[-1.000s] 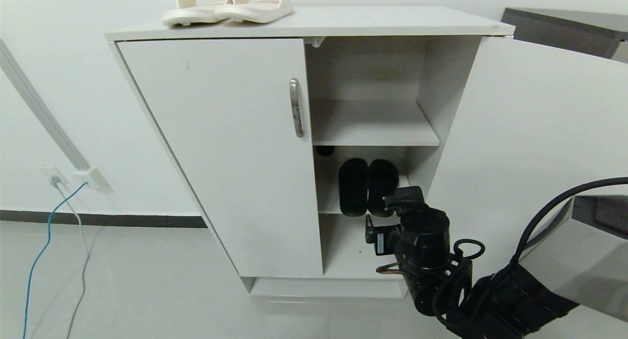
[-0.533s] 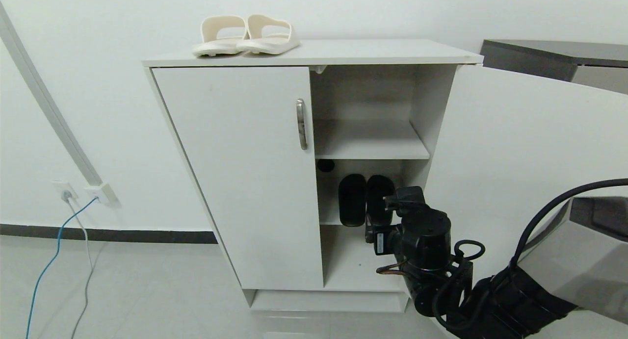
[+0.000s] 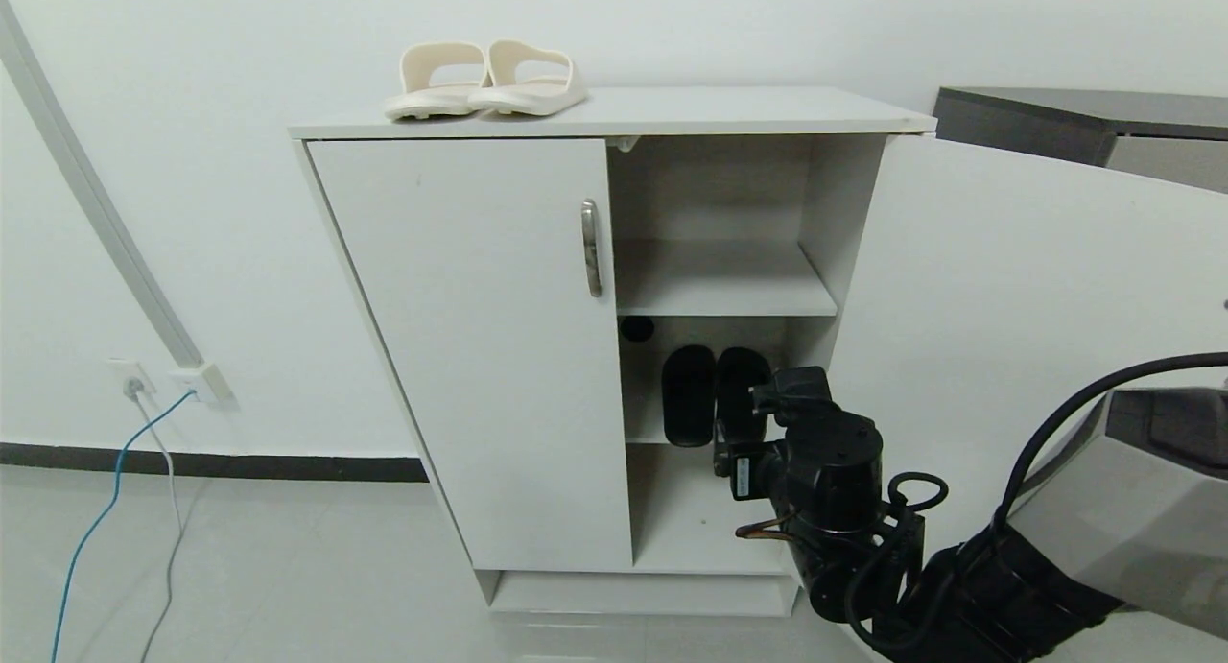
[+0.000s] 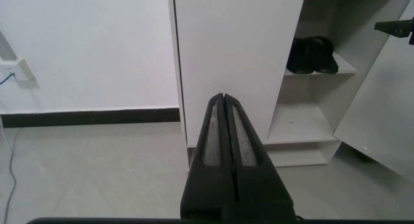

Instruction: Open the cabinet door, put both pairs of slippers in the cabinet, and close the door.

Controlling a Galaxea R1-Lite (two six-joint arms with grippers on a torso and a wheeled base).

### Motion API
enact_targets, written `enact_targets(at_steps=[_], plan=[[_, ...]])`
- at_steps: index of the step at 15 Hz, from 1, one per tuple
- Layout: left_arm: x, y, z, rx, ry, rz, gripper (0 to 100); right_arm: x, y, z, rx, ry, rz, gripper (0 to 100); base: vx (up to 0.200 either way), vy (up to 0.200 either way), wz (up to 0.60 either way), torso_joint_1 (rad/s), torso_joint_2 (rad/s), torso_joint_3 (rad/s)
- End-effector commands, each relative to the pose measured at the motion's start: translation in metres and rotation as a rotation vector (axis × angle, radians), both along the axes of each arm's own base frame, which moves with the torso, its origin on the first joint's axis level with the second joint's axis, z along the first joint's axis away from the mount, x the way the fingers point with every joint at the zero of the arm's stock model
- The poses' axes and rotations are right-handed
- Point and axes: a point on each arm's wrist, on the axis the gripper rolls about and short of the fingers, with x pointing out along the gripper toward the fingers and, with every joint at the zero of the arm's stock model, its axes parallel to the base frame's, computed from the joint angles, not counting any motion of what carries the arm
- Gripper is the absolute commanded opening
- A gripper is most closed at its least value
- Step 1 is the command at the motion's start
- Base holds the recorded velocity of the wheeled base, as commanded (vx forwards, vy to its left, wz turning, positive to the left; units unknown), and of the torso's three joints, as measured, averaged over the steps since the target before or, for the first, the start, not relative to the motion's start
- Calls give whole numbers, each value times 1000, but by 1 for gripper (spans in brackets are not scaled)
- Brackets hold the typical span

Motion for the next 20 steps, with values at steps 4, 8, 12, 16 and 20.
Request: enact_targets(at_steps=[4,8,12,16,20], plan=[[0,0,0,-1,1,0,0,0,1,-7,-15,15,1,100,0,200,0,-1,2,4],[0,0,0,-1,1,0,0,-1,0,-11,-21,20,1,100,0,200,0,2,2,1],[0,0,0,-1,1,0,0,-3,-3,-13,-30,29,1,100,0,200,0,2,4,4],[0,0,0,-1,1,0,0,-5,-5,-13,-30,28,2,100,0,200,0,2,1,1],[0,0,0,1,1,0,0,-7,-6,-13,-24,11,13,100,0,150,0,5,4,2]])
